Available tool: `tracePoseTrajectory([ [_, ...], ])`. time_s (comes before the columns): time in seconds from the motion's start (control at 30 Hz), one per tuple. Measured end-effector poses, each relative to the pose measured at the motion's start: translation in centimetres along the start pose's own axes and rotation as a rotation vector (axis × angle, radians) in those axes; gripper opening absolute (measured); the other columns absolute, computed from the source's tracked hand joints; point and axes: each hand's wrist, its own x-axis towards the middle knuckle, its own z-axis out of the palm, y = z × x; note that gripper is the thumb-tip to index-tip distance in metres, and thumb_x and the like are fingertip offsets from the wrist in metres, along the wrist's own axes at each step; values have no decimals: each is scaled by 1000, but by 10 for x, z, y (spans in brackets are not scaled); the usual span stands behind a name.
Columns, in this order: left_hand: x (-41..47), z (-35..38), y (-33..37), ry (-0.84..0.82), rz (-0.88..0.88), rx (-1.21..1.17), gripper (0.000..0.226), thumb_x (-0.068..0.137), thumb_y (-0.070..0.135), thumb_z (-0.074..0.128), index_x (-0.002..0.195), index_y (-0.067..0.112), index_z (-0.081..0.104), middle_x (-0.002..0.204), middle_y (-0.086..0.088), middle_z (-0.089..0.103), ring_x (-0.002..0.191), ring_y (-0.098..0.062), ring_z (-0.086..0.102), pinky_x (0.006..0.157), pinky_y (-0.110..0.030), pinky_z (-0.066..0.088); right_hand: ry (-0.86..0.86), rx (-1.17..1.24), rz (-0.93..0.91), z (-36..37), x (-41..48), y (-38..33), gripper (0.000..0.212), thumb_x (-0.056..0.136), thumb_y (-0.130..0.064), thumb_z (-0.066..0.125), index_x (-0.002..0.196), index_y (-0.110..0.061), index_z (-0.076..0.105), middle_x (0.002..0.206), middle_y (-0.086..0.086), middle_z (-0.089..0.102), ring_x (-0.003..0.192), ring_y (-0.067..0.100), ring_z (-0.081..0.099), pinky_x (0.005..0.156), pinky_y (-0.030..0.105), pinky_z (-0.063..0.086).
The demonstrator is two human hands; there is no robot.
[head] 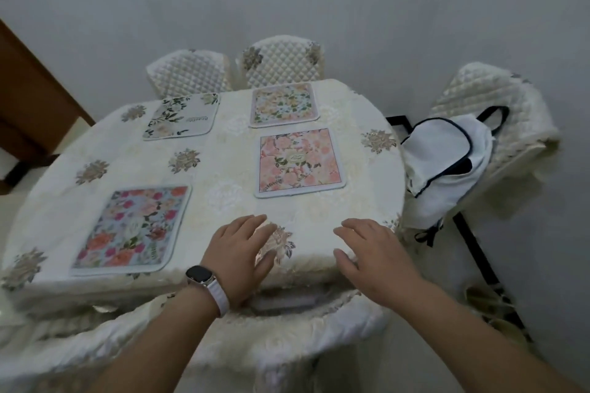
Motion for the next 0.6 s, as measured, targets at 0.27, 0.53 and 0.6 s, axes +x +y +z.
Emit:
tracePoseTrajectory([
  [0.27,45,91,-87,-343,-246,-181,49,92,47,44,136,27,47,141,1,49,126,-22,46,99,-40,43,-293,-18,239,42,46,32,47,97,-40,43,138,-20,50,139,-3,50,123,21,47,98,36,42],
  [0.53,77,138,-114,-439,-576,-595,43,93,39,52,133,23,49,140,-4,50,124,-25,49,100,-41,42,-435,266,521,76,79,61,46,98,-39,48,140,-21,45,143,0,43,123,18,46,101,33,39],
  [0.6,90,142,-112,-392,-737,-775,40,95,35,52,132,21,49,136,-5,51,112,-23,55,89,-38,46,-420,367,612,85,98,74,44,97,-38,50,138,-21,46,139,1,46,111,16,50,94,32,41],
])
